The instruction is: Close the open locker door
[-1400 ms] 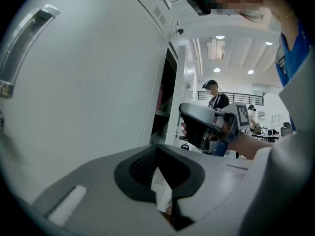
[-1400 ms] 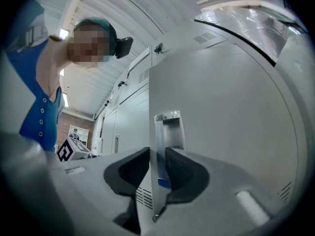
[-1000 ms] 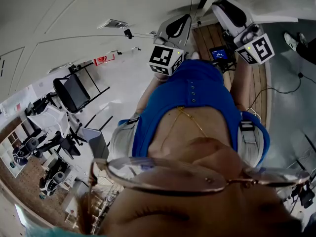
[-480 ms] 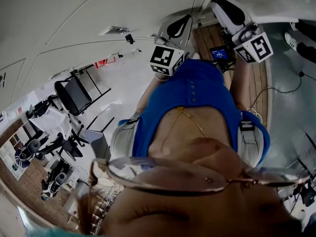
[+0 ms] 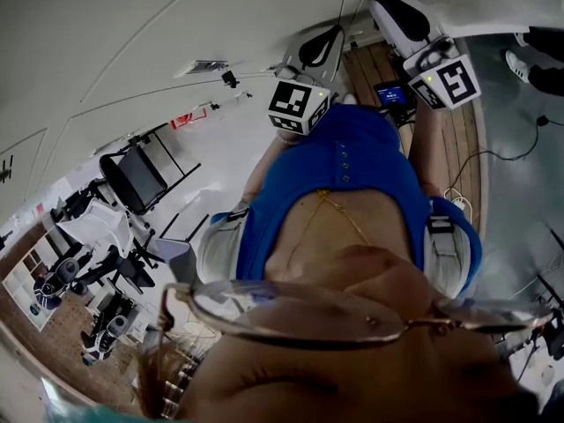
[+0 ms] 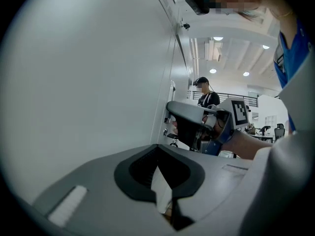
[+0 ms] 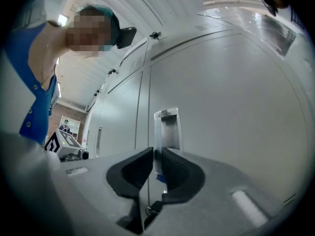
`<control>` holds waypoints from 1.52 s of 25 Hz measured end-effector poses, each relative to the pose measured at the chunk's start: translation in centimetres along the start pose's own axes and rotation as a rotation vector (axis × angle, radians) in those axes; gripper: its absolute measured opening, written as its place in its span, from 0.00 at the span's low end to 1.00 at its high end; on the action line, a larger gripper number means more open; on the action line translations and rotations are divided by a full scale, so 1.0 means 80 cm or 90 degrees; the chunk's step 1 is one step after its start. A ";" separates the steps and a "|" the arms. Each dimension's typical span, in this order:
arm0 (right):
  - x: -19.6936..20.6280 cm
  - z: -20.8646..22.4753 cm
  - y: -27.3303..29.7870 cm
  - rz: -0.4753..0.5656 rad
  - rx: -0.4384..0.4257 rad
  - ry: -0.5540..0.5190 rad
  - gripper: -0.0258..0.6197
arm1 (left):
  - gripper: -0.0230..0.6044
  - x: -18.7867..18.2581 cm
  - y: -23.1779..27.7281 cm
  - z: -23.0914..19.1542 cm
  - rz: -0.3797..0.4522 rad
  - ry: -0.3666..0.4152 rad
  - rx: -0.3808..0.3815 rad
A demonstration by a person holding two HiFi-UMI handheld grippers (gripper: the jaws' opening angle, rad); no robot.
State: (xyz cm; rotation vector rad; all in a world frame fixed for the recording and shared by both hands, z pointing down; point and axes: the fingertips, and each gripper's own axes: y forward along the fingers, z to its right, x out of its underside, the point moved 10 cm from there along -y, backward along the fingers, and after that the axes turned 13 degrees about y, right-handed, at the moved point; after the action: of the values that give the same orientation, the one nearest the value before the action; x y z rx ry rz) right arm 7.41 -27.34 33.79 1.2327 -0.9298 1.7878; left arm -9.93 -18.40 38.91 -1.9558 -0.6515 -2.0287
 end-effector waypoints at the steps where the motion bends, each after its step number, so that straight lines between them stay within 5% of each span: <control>1: 0.001 -0.001 0.000 -0.002 0.005 -0.006 0.13 | 0.04 0.000 0.001 0.000 0.000 0.000 0.003; 28: 0.009 -0.003 -0.014 -0.034 0.102 -0.060 0.14 | 0.04 -0.005 0.015 0.008 0.004 0.011 0.059; 38: 0.010 -0.001 -0.022 -0.029 0.150 -0.062 0.04 | 0.04 -0.004 0.016 0.011 0.008 0.008 0.053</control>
State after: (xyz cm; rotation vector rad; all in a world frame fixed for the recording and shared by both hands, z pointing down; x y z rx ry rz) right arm 8.72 -26.33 34.79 1.4885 -0.7532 1.8544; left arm -8.51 -19.12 38.75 -1.8946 -0.7074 -1.9713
